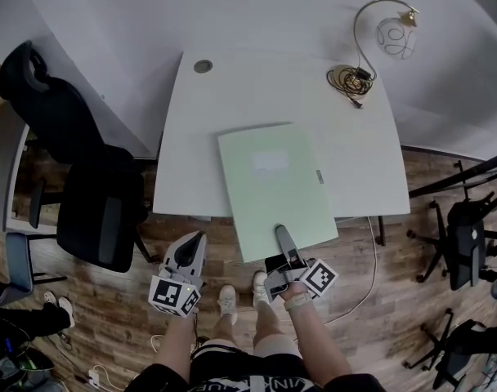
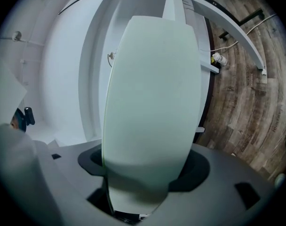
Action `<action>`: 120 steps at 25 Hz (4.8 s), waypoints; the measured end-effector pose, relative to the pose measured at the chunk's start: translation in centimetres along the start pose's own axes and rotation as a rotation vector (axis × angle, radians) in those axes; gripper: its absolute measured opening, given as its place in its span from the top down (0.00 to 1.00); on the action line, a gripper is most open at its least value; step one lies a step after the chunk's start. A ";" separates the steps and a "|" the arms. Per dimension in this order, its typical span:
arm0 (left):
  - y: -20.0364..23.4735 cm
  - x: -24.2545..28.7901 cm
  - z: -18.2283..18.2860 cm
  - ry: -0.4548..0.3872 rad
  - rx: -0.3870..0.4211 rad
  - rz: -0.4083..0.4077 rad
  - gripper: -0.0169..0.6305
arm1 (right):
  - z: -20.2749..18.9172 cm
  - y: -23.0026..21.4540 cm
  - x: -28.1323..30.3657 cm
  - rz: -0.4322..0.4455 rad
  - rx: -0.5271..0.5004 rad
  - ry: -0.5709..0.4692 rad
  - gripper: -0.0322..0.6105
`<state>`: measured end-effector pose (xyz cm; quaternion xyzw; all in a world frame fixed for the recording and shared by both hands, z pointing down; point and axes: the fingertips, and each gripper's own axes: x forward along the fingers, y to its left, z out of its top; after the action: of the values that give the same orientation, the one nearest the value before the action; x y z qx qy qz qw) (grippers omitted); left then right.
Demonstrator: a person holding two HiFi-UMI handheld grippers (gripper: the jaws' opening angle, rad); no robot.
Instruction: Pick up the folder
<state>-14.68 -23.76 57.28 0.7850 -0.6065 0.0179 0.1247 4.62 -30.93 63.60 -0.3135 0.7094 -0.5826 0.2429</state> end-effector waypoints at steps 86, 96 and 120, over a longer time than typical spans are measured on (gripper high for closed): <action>2.5 -2.6 14.3 -0.205 0.061 0.042 0.95 | 7.6 16.6 -0.4 -0.064 -0.868 0.001 0.50; 1.8 -2.4 16.0 -0.229 0.071 0.035 0.95 | 8.5 17.9 -1.2 -0.057 -0.884 -0.039 0.50; 0.3 -2.5 16.9 -0.227 0.066 0.019 0.95 | 9.3 18.4 -3.2 -0.075 -0.908 -0.073 0.50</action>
<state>-17.73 -25.16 40.52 0.7798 -0.6234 -0.0496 0.0291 10.44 -32.58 43.62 -0.4339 0.8721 -0.2096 0.0847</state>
